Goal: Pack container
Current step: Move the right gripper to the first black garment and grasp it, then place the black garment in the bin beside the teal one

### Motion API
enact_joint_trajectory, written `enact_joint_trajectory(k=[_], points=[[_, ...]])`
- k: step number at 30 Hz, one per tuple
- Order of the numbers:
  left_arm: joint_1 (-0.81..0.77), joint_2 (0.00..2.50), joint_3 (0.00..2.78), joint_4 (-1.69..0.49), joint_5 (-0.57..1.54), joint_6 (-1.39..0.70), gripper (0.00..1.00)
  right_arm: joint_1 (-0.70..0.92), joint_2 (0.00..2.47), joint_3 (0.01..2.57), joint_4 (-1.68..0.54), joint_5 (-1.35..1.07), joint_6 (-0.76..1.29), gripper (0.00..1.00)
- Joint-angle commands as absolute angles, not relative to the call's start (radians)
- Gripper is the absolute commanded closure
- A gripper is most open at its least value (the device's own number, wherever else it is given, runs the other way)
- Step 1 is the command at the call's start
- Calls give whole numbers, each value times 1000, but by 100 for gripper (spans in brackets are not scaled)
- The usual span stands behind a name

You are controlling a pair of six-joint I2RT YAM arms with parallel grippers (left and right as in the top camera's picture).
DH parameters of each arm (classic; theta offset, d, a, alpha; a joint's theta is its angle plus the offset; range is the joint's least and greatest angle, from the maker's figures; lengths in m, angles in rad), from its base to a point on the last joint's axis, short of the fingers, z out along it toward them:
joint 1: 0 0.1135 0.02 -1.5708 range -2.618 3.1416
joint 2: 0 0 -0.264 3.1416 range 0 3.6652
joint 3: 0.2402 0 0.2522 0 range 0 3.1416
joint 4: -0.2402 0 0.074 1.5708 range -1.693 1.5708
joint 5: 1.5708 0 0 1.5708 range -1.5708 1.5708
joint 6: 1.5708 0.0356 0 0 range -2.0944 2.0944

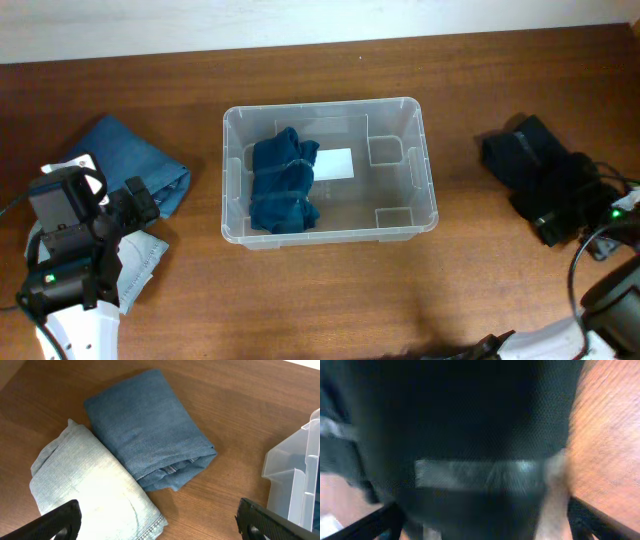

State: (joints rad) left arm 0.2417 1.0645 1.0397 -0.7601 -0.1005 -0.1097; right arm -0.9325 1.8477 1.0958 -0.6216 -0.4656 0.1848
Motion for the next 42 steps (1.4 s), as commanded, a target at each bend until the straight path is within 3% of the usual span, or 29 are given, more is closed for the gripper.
enact_joint_trajectory(k=[1, 5, 7, 12, 21, 30, 36, 42], points=[[245, 1068, 1061, -757, -89, -119, 1, -923, 1905, 1082, -619, -526, 165, 27], [245, 1068, 1061, -757, -89, -119, 1, -923, 1906, 1083, -625, -600, 165, 76], [245, 1068, 1061, -757, -89, -119, 1, -923, 1884, 1086, -639, -622, 165, 89], [245, 1068, 1061, -756, -89, -119, 1, -923, 1746, 1139, -707, -619, 161, 94], [245, 1068, 1061, -756, -89, -119, 1, -825, 1353, 1366, -927, -621, 127, 94], [245, 1068, 1061, -757, -89, -120, 1, -263, 1221, 1374, -976, -542, 109, 94], [245, 1068, 1061, -757, -89, -119, 1, 103, 1374, 1373, -975, -359, 109, 94], [245, 1068, 1061, -757, -89, -119, 1, 258, 1616, 1373, -944, -315, 129, 96]])
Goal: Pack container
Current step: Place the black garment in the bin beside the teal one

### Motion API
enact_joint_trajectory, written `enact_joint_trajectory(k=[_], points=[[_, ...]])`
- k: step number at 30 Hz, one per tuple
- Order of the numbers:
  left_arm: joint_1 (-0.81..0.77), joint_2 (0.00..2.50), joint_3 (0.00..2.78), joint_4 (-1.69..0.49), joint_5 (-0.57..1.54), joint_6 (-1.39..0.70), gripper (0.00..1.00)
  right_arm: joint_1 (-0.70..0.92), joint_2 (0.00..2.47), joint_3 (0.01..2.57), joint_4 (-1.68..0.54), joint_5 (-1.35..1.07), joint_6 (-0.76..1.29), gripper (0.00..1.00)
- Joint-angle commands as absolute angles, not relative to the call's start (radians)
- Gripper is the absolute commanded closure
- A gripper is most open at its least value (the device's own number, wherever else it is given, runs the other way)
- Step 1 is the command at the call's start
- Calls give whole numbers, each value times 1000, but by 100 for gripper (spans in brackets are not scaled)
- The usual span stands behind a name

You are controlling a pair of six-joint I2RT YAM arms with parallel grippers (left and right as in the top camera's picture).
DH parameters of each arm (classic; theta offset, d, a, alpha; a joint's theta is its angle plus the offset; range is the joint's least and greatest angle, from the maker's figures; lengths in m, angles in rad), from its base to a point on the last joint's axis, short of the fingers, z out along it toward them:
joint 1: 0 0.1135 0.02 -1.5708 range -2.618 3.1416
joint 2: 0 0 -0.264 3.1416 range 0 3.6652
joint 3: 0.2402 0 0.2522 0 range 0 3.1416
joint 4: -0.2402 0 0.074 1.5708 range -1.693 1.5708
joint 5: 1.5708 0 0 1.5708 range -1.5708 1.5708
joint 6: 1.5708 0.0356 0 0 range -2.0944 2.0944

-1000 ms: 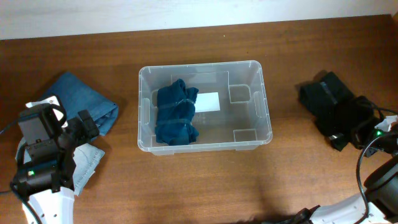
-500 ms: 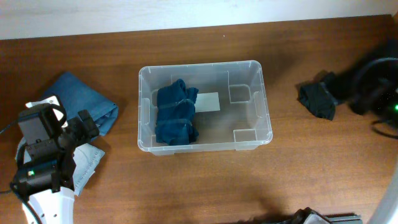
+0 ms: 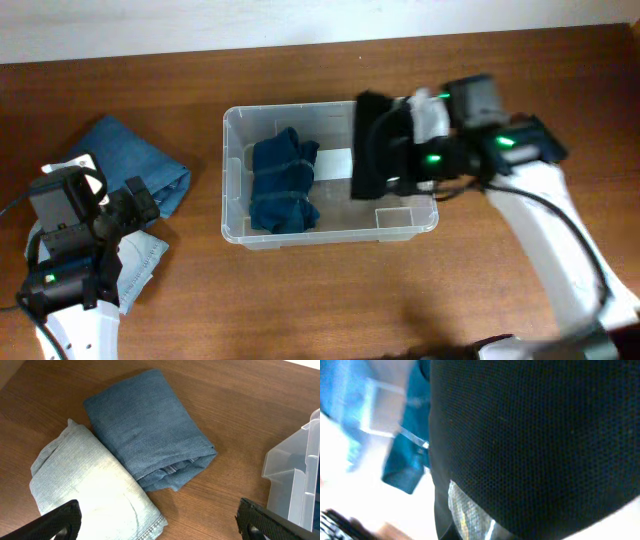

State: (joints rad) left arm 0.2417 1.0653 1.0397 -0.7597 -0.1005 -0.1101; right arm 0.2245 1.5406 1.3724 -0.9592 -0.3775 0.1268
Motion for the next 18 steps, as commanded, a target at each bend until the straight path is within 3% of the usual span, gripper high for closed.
enact_joint_trajectory(k=[1, 7, 8, 10, 18], points=[[245, 1068, 1061, -757, -89, -119, 1, 264, 1654, 1373, -938, -295, 143, 96], [245, 1068, 1061, -757, -89, -119, 1, 266, 1784, 1373, -887, -206, 161, 96], [245, 1068, 1061, -757, -89, -119, 1, 266, 1785, 1374, -881, -195, 154, 86], [245, 1068, 1061, -757, -89, -119, 1, 269, 1775, 1392, -899, -194, 100, 1], [245, 1068, 1061, -757, -89, -119, 1, 278, 1633, 1653, -1071, -89, 33, 2]])
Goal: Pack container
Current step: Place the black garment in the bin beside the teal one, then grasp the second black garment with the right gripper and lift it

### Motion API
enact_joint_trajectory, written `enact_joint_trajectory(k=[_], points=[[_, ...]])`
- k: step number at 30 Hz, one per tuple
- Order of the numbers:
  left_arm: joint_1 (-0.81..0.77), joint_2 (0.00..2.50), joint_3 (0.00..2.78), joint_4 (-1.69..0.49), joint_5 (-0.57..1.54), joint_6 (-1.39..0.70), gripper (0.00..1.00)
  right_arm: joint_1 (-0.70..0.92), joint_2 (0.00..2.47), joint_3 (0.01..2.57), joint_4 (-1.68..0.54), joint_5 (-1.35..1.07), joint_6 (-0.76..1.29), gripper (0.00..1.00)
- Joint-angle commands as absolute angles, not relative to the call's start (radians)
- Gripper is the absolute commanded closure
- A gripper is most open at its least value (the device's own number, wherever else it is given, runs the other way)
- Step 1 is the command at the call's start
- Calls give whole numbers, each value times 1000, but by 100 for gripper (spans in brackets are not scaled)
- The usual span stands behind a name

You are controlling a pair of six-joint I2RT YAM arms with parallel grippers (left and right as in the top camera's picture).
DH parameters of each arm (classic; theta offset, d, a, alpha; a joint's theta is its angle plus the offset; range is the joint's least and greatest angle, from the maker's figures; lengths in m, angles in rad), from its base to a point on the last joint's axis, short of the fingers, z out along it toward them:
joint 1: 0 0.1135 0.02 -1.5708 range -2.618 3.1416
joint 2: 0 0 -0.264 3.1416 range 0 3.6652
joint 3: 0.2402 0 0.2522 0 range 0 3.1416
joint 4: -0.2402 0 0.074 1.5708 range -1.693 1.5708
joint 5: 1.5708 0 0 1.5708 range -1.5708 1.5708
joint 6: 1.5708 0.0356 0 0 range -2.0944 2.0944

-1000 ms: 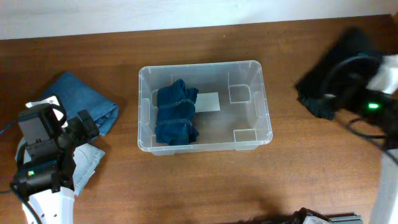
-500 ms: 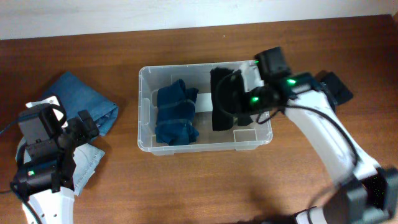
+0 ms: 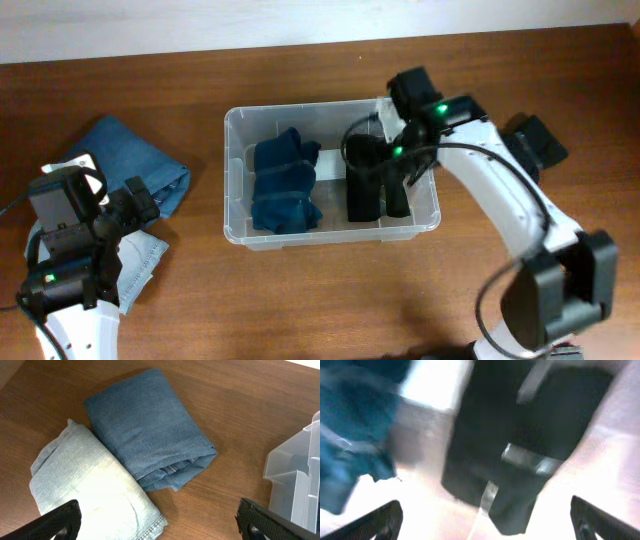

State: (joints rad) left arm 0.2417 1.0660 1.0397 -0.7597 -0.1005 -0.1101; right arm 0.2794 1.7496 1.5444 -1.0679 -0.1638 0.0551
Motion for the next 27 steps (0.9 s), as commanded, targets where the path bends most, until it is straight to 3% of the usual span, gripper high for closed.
enact_joint_trajectory(k=[1, 8, 17, 27], points=[[245, 1068, 1061, -757, -89, -119, 1, 263, 1605, 1679, -1069, -51, 61, 1], [245, 1068, 1061, -757, -89, -119, 1, -34, 1495, 1707, -1077, 68, 231, 2], [245, 1068, 1061, -757, -89, -119, 1, -497, 1691, 1533, -992, -269, 187, 1], [245, 1068, 1061, -757, -89, -119, 1, -638, 1945, 1444, -840, -446, 135, 2]])
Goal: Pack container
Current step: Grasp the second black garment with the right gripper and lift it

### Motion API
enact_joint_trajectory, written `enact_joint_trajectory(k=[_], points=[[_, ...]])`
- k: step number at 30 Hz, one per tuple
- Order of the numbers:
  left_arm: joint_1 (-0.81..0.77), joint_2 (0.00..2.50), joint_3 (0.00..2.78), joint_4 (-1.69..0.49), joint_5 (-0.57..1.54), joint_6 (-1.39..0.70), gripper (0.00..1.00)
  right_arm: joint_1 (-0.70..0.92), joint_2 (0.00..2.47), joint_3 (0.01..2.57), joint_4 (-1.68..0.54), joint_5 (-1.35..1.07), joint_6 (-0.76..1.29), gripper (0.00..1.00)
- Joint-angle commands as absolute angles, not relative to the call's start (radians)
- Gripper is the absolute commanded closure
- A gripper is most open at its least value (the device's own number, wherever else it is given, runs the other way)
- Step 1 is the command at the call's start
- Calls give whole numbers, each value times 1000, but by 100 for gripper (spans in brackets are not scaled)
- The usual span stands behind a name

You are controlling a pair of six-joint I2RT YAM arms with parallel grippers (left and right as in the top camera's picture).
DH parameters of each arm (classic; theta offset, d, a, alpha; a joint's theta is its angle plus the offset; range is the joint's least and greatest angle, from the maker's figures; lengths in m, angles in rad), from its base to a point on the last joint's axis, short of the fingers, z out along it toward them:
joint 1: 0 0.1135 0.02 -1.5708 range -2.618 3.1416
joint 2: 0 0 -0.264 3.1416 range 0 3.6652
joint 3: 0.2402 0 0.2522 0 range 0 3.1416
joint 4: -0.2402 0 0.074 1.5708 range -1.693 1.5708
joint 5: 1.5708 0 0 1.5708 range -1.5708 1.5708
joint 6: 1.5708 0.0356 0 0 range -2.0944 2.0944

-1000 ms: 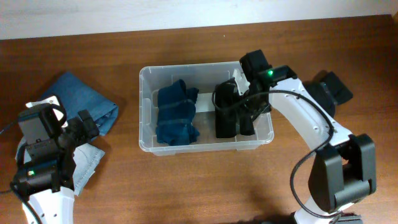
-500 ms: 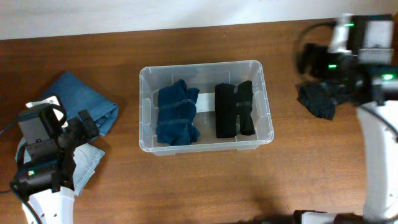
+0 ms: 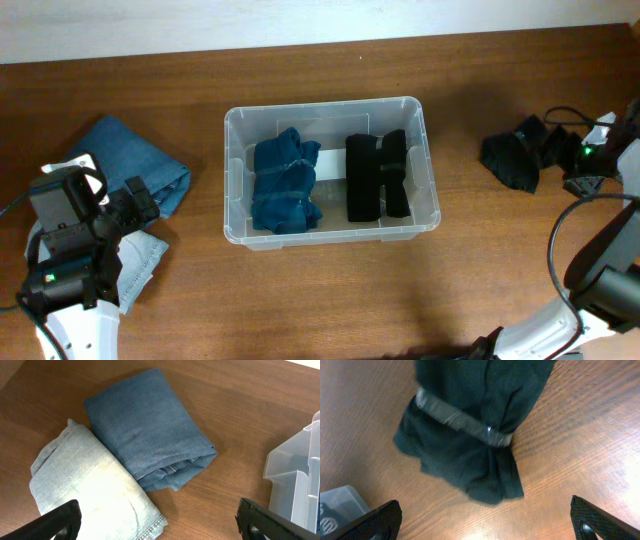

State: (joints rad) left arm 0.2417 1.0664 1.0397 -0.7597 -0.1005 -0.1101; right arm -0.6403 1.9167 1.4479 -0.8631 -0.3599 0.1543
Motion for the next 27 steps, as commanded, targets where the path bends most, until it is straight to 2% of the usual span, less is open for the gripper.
enact_joint_trajectory(k=[1, 4, 6, 10, 14, 21, 22, 26, 27], points=[[245, 1068, 1061, -757, -89, -119, 1, -635, 1959, 1444, -827, -452, 135, 5], [245, 1068, 1061, -757, -89, -119, 1, -621, 2004, 1443, -785, -495, 135, 20], [245, 1068, 1061, -757, -89, -119, 1, -611, 2024, 1443, -767, -505, 136, 23], [245, 1068, 1061, -757, -89, -119, 1, -596, 2073, 1443, -742, -500, 144, 20], [245, 1068, 1061, -757, -89, -119, 1, -596, 2106, 1441, -739, -487, 150, 9], [245, 1068, 1061, -757, -89, -119, 1, -596, 2120, 1438, -723, -456, 150, 8], [245, 1068, 1061, -757, -89, -119, 1, -596, 2122, 1435, -717, -458, 150, 10], [245, 1068, 1061, -757, -89, -119, 0, -595, 2133, 1428, -698, -464, 151, 55], [245, 1068, 1061, -757, -89, -119, 1, -595, 2133, 1428, -698, -464, 151, 61]])
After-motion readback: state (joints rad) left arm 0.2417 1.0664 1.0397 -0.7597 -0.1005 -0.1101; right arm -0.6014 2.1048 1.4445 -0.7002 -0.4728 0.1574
